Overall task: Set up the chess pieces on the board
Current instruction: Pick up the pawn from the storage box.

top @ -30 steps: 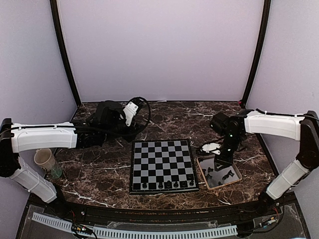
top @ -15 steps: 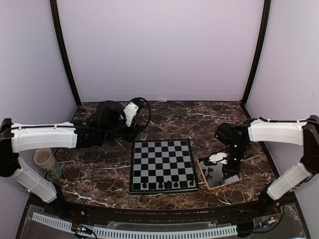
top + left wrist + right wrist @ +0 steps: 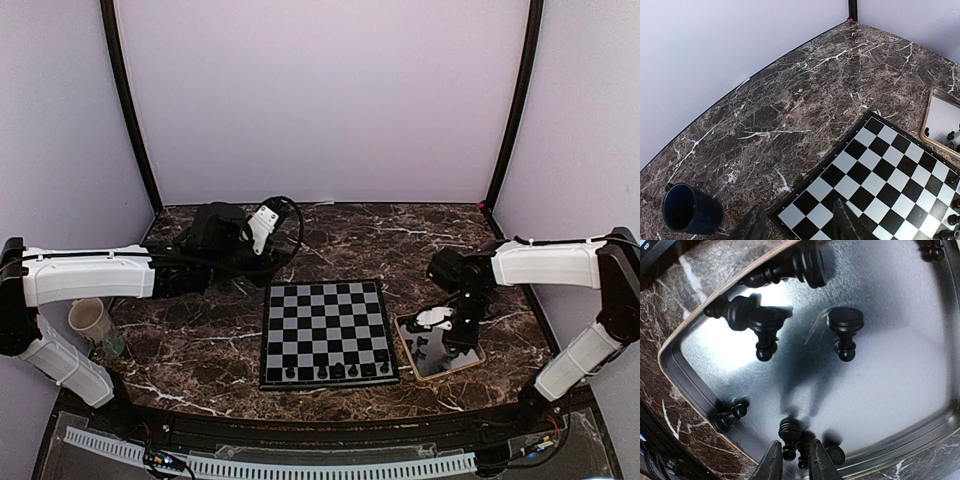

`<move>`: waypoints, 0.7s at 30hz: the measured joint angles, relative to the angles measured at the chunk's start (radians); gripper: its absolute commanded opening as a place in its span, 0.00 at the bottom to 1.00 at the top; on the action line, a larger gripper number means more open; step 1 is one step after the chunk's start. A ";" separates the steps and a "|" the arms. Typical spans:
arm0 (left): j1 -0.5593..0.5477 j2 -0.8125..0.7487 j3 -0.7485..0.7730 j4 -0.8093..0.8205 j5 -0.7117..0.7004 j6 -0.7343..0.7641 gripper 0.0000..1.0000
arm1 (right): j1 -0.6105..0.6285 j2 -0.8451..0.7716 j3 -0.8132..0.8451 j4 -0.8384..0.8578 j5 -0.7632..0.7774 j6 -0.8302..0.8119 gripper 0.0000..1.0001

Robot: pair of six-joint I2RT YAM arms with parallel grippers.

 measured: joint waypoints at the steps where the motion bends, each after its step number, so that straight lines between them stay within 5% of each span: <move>1: 0.000 0.000 0.000 0.000 0.000 0.000 0.48 | 0.000 0.002 -0.001 0.002 0.001 0.000 0.21; 21: 0.000 0.003 0.000 -0.001 0.003 0.001 0.48 | 0.000 0.043 0.069 0.010 -0.009 -0.006 0.12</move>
